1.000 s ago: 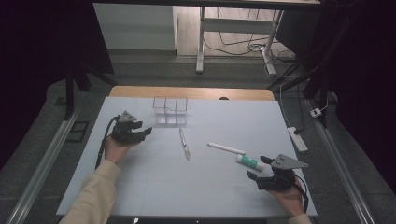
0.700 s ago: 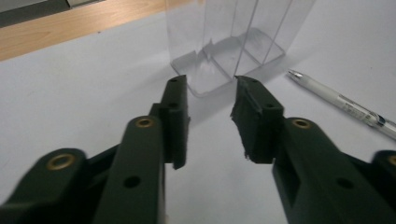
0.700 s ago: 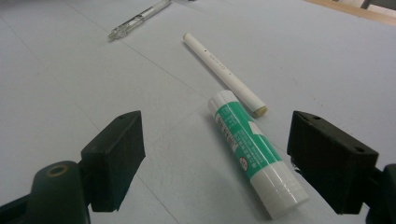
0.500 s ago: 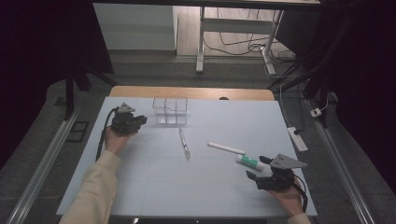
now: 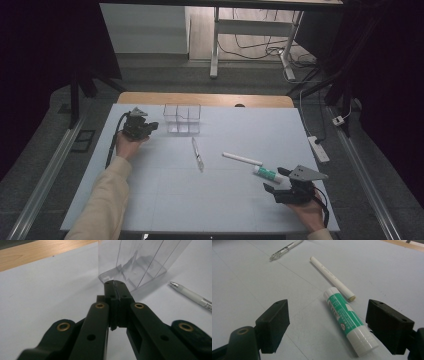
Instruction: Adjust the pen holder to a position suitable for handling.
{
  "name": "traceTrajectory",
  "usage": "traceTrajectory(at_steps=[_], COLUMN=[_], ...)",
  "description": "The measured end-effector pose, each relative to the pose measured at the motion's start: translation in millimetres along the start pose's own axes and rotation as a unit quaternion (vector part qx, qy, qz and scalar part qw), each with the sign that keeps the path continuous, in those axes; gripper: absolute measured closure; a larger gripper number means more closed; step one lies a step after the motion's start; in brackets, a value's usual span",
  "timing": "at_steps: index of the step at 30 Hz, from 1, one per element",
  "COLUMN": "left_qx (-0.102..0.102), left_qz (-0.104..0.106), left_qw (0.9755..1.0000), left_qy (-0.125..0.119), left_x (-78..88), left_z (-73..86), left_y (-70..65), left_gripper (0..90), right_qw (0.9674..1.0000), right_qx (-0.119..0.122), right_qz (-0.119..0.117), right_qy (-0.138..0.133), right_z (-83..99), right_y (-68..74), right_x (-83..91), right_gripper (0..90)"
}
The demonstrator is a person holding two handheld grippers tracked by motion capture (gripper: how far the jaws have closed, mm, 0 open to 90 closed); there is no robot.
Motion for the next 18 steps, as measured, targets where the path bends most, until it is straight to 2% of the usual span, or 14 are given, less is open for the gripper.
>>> traceTrajectory(at_steps=[18], left_qx=[0.002], left_qz=[0.008], left_qw=[1.0000], left_qy=[-0.006], left_x=[-24.0], left_z=[-10.1], left_y=[-2.4], left_gripper=[89.2], right_qw=[1.0000], right_qx=[0.000], right_qz=[0.004], right_qy=[0.006], right_z=[1.8], right_y=[-0.5], right_x=[0.0], right_gripper=[19.1])
Point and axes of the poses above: each handheld gripper's, and its own axes: x roughly backward along the jaws, z roughly out of its underside, y roughly to its left, the point moved 7 cm from there along -x, roughly forward along the jaws, and after that the axes turned 5 degrees about x, right-handed, at the moved point
